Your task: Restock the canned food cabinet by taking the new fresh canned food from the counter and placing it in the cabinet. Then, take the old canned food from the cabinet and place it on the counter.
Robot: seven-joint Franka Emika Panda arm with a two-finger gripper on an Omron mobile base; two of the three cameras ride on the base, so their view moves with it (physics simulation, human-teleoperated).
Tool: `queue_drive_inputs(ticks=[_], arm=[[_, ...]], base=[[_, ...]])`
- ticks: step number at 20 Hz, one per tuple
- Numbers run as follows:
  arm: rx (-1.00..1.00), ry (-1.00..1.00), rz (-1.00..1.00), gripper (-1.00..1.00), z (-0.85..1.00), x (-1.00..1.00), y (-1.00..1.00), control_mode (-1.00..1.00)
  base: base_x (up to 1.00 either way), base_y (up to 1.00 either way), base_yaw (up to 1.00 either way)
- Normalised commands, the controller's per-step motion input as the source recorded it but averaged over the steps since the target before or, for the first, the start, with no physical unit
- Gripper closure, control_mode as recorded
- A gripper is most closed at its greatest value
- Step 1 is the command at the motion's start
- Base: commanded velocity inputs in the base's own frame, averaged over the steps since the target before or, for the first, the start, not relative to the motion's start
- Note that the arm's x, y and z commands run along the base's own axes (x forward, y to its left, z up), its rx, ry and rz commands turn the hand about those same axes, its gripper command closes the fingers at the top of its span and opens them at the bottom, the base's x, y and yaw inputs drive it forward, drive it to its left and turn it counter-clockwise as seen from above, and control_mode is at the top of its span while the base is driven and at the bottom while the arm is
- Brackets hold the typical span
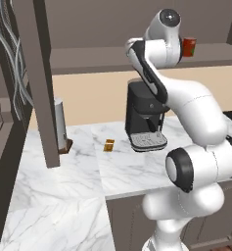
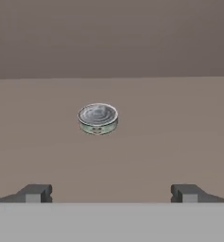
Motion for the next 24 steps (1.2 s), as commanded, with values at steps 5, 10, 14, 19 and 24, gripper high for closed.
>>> queue_drive_inputs(ticks=[5, 10, 14, 19, 24], arm=[[0.0, 0.09, 0.0, -1.0, -0.2, 0.09, 0.13, -1.0], [0.0, 0.07, 0.0, -1.0, -0.23, 0.24, 0.06, -1.0], [0.0, 0.01, 0.0, -1.0, -0.24, 0.31, 0.0, -1.0], [0.0, 0.0, 0.0, -1.0, -0.14, 0.36, 0.0, -1.0], [0.0, 0.0, 0.0, -1.0, -0.05, 0.44, 0.01, -1.0]], base=[[0.0, 0.0, 0.0], [0.0, 0.0, 0.0], [0.0, 0.0, 0.0], [0.0, 0.0, 0.0], [0.0, 0.0, 0.0]])
